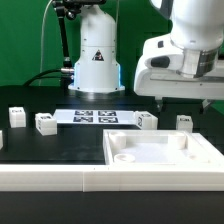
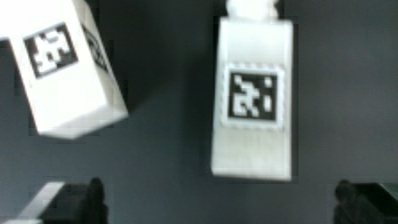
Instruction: Assemble one leg
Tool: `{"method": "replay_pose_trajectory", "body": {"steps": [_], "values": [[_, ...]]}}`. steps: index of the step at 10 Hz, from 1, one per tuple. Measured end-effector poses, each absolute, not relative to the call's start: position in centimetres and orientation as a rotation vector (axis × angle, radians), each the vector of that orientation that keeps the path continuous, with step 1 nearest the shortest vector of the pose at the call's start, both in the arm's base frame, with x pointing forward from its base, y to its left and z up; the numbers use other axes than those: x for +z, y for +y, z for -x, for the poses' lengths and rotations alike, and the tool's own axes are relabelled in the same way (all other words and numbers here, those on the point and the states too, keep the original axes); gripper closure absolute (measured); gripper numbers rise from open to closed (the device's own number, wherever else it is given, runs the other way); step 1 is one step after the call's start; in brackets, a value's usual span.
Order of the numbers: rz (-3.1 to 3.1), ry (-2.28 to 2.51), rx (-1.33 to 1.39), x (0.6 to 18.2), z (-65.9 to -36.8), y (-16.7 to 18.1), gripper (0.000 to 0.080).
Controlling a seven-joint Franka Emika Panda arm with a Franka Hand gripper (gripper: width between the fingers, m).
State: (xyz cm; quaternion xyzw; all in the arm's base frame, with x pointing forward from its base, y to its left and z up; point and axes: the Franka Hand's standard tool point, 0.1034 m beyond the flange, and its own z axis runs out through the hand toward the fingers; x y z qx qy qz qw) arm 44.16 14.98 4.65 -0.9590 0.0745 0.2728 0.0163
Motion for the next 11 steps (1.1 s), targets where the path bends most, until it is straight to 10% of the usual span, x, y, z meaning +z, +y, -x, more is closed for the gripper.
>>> {"method": "replay_pose_trajectory", "body": {"steps": [11], "values": [[2.804, 0.225, 1.367, 0.8, -41.8, 16.3, 0.0151]]}}
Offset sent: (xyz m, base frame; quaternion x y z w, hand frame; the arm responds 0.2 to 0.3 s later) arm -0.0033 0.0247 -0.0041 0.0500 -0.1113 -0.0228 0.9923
